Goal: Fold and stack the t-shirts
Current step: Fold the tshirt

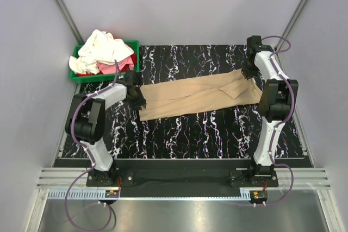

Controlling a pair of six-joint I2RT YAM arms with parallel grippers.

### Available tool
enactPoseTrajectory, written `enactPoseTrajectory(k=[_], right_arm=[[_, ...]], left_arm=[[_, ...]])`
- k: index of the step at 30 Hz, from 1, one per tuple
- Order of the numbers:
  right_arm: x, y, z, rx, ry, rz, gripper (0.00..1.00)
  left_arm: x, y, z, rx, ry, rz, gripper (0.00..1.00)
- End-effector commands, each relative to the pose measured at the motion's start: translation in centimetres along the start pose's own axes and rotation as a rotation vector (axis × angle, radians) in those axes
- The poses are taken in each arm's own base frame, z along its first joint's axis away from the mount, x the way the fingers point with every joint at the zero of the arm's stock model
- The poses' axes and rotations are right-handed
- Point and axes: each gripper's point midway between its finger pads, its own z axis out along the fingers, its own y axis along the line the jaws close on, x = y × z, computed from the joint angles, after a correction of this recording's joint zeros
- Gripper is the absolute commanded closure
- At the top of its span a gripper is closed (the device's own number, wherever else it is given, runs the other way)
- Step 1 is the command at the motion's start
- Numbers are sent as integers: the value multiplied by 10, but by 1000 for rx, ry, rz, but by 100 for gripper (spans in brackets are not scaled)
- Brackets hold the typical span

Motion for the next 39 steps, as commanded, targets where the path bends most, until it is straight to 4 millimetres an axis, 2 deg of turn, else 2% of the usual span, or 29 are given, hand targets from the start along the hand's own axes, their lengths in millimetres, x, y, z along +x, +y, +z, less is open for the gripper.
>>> enactPoseTrajectory(k=[1, 7, 9, 15, 19, 20, 22, 26, 32, 39], right_arm=[[-19, -2, -6, 38, -71, -16, 100], [-14, -1, 3, 38, -52, -25, 96], [-13, 1, 3, 27, -44, -23, 96], [-14, -2, -12, 15, -62, 0, 97], [-10, 4, -15, -23, -54, -1, 94], [-9, 5, -14, -29, -49, -3, 94], [-10, 7, -14, -42, -46, 0, 94], [-6, 10, -15, -59, -34, 3, 94], [-9, 11, -18, -70, -43, 6, 94], [-8, 13, -19, -81, -40, 3, 94]], left_arm=[[-2, 30, 12, -123, -6, -6, 67], [-5, 27, 10, -112, -14, -26, 67], [-7, 20, 7, -83, -13, -28, 67], [-27, 2, -18, -17, -85, -48, 67], [-40, -16, -39, 63, -126, -26, 66], [-43, -26, -46, 108, -123, 6, 66], [-50, -32, -52, 125, -137, 35, 64], [-48, -25, -43, 90, -114, 82, 61], [-25, -15, -17, 58, -2, 83, 62], [-13, -14, -16, 49, 2, 99, 62]])
